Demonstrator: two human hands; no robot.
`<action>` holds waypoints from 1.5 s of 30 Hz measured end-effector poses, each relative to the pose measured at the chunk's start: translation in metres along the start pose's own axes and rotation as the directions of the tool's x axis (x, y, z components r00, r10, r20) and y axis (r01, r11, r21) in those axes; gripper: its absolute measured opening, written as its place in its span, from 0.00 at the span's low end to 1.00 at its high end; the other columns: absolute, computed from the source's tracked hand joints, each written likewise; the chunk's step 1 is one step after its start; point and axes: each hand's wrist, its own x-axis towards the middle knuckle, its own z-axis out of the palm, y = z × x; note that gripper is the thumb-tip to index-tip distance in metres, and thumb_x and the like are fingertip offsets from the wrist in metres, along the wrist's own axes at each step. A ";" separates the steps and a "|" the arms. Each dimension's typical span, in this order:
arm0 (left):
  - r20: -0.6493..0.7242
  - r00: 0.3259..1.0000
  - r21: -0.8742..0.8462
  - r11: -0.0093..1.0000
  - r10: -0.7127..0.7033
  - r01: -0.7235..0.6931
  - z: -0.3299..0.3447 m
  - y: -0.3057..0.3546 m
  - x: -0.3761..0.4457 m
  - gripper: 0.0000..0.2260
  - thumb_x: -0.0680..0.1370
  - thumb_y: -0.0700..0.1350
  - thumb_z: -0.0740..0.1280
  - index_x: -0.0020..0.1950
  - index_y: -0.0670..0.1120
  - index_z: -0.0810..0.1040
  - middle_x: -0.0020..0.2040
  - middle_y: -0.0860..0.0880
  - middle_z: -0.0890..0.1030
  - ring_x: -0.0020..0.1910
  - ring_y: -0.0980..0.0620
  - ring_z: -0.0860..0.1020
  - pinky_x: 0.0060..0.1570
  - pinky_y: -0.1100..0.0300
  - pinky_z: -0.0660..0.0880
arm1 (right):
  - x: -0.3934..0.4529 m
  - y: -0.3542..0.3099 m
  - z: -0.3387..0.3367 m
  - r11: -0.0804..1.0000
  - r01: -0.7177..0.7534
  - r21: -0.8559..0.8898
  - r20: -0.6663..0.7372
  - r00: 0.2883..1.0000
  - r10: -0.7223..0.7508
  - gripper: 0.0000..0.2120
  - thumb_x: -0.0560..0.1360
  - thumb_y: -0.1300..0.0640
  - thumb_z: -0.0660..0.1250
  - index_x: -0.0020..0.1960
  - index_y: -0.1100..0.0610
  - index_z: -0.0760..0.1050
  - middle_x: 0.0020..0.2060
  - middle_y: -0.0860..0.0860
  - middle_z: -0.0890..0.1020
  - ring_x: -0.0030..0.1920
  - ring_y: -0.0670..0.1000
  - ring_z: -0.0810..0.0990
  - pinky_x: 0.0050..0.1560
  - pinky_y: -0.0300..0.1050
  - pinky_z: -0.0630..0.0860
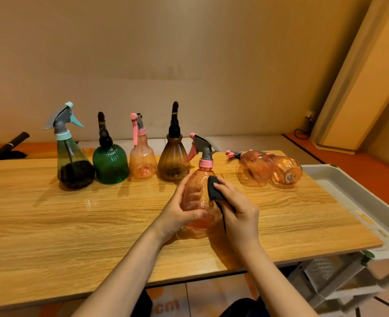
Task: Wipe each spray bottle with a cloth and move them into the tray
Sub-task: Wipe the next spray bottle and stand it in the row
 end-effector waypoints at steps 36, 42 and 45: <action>-0.081 0.994 -0.450 0.893 -0.079 0.034 -0.012 -0.007 0.005 0.44 0.54 0.46 0.80 0.68 0.46 0.69 0.49 0.44 0.84 0.44 0.48 0.82 0.42 0.56 0.81 | -0.032 0.004 -0.006 0.986 0.163 -0.014 0.164 0.974 -0.159 0.25 0.67 0.75 0.66 0.62 0.62 0.74 0.63 0.53 0.74 0.66 0.49 0.71 0.66 0.42 0.68; -0.062 0.995 -0.448 0.893 -0.084 0.048 -0.008 -0.002 0.001 0.44 0.53 0.44 0.79 0.67 0.47 0.68 0.43 0.47 0.84 0.40 0.50 0.83 0.37 0.57 0.81 | -0.032 0.003 -0.006 0.994 0.112 0.016 0.139 0.984 -0.113 0.27 0.69 0.73 0.66 0.65 0.56 0.70 0.63 0.52 0.73 0.66 0.45 0.70 0.65 0.39 0.67; -0.079 0.992 -0.398 0.915 -0.099 0.060 -0.006 0.001 0.000 0.46 0.52 0.48 0.81 0.67 0.44 0.68 0.42 0.47 0.84 0.40 0.51 0.83 0.36 0.58 0.80 | -0.032 0.002 -0.007 0.996 0.093 0.016 0.158 0.983 -0.094 0.20 0.74 0.63 0.64 0.66 0.55 0.69 0.64 0.51 0.72 0.66 0.45 0.70 0.65 0.38 0.67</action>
